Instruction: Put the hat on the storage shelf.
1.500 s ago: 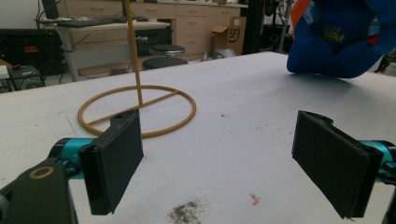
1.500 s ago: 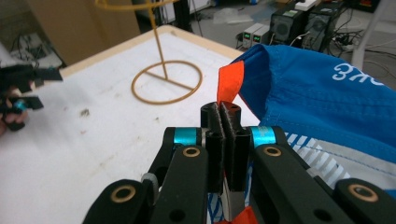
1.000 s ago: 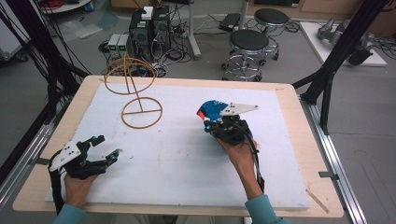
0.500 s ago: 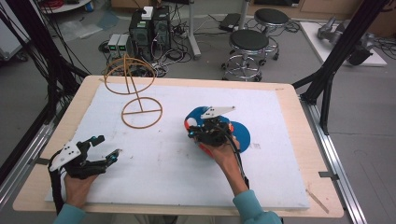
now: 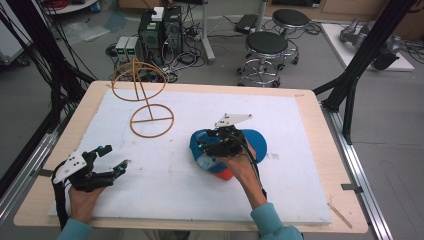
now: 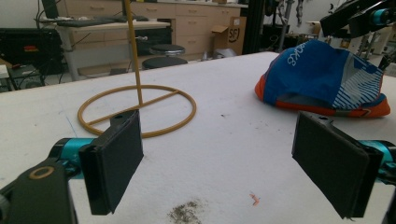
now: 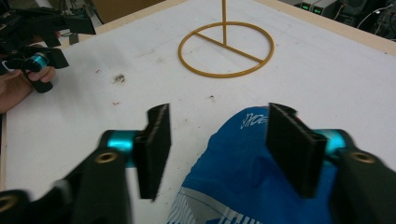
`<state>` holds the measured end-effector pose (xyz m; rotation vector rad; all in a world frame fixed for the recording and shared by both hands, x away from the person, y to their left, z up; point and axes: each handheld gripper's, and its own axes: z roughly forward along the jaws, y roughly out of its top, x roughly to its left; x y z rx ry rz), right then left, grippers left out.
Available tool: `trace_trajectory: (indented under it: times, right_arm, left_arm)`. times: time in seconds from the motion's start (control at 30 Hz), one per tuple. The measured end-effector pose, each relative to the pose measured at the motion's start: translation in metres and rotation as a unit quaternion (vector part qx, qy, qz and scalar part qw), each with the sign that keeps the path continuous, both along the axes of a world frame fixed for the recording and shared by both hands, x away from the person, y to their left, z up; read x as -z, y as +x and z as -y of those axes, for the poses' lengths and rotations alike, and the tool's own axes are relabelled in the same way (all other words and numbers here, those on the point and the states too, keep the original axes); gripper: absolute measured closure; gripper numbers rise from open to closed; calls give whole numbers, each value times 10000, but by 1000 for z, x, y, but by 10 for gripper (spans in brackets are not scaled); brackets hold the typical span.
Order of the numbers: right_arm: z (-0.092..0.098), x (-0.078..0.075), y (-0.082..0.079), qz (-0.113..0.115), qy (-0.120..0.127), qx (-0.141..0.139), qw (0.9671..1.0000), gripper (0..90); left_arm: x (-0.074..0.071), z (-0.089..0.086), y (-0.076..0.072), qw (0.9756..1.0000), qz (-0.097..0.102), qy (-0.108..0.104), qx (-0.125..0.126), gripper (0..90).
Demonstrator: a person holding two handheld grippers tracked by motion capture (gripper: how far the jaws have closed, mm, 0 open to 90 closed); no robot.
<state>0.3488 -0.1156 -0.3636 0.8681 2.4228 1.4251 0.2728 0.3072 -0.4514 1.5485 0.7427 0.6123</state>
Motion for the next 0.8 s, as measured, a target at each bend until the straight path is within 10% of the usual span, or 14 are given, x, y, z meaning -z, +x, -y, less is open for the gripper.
trace_trajectory:
  times: [0.23, 0.8]
  right_arm:
    - [5, 2, 2, 145, -166, -49, 9997, 111]
    - [40, -9, 17, 318, -1058, -190, 9937, 111]
  left_arm:
    - [0, 0, 0, 10000, -1, 3, -1, 166]
    - [0, 0, 0, 10000, 35, 15, 4, 166]
